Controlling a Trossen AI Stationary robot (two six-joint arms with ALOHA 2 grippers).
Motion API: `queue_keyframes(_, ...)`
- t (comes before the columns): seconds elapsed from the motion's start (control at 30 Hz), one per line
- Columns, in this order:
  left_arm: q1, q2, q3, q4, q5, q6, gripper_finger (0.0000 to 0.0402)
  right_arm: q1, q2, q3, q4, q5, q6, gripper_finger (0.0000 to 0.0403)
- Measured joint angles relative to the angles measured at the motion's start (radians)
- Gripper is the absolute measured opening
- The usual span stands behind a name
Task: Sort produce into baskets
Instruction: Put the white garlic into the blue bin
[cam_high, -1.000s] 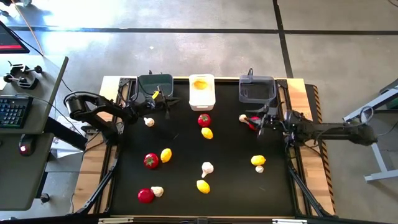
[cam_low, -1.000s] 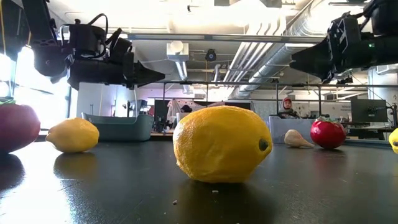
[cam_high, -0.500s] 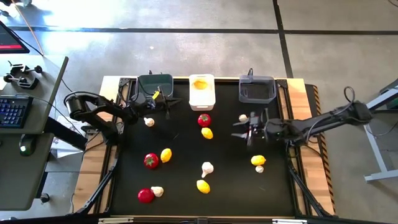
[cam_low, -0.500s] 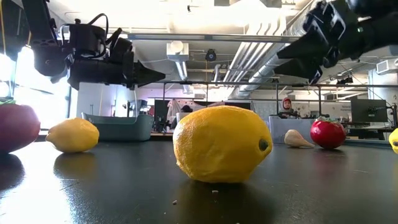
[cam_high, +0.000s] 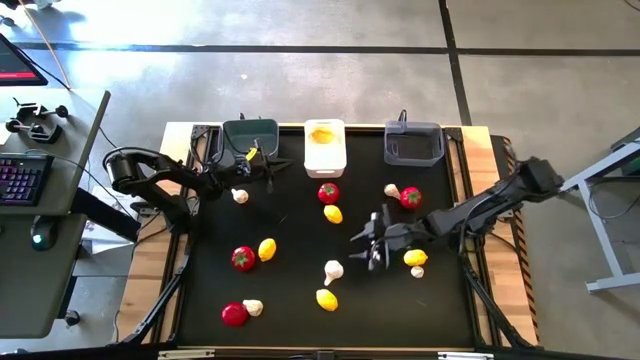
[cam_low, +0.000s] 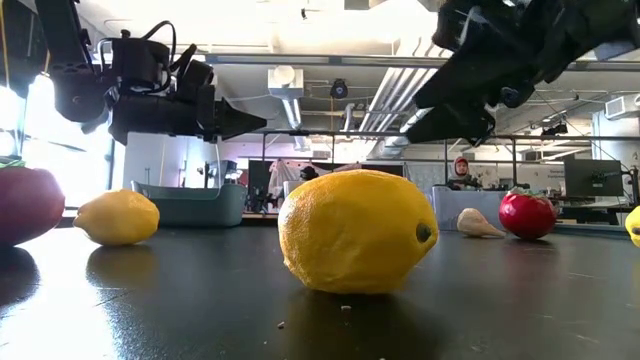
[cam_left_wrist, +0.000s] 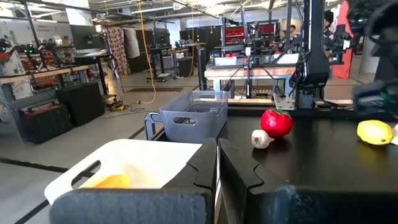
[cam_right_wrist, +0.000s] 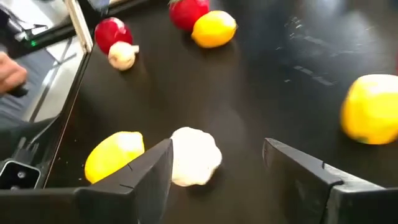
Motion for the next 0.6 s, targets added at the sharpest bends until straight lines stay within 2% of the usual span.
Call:
queue_keyframes(0.3, 0.0, 0.0, 0.0, 0.0, 0.0, 0.008, 0.0003, 0.045, 0.185, 0.149, -0.054, -0.022, 0.079, 0.0239)
queue_keyframes(0.6, 0.0, 0.0, 0.016, -0.007, 0.0, 0.008, 0.0003, 0.051, 0.244, 0.178, -0.044, -0.077, 0.106, 0.0239)
